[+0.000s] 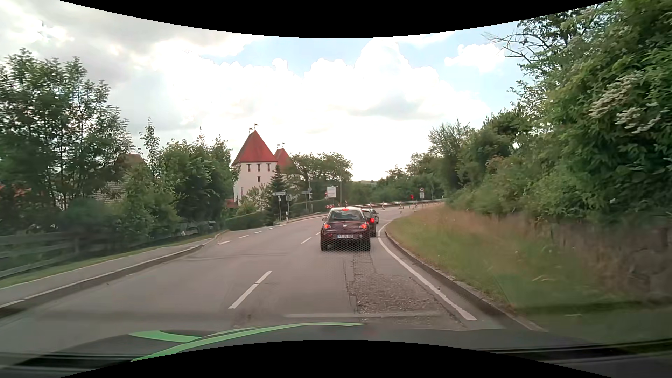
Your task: Follow the waypoints while adhering to traffic rules and regulations
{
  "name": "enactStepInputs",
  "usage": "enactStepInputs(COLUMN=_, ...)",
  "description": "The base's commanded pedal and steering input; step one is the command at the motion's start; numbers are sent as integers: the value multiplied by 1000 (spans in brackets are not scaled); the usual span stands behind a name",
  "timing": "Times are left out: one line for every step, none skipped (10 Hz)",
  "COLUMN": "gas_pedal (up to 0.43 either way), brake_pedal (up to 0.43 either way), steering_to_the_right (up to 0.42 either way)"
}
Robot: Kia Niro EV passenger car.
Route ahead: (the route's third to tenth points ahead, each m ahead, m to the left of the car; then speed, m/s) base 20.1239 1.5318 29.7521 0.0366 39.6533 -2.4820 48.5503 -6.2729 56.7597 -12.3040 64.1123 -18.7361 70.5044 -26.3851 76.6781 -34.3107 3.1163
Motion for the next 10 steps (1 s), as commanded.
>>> enactStepInputs(gas_pedal=0, brake_pedal=232, steering_to_the_right=35)
enactStepInputs(gas_pedal=0, brake_pedal=238, steering_to_the_right=35)
enactStepInputs(gas_pedal=0, brake_pedal=238, steering_to_the_right=35)
enactStepInputs(gas_pedal=0, brake_pedal=238, steering_to_the_right=34)
enactStepInputs(gas_pedal=0, brake_pedal=238, steering_to_the_right=30)
enactStepInputs(gas_pedal=0, brake_pedal=232, steering_to_the_right=26)
enactStepInputs(gas_pedal=0, brake_pedal=238, steering_to_the_right=22)
enactStepInputs(gas_pedal=0, brake_pedal=238, steering_to_the_right=19)
enactStepInputs(gas_pedal=0, brake_pedal=238, steering_to_the_right=18)
enactStepInputs(gas_pedal=0, brake_pedal=238, steering_to_the_right=18)
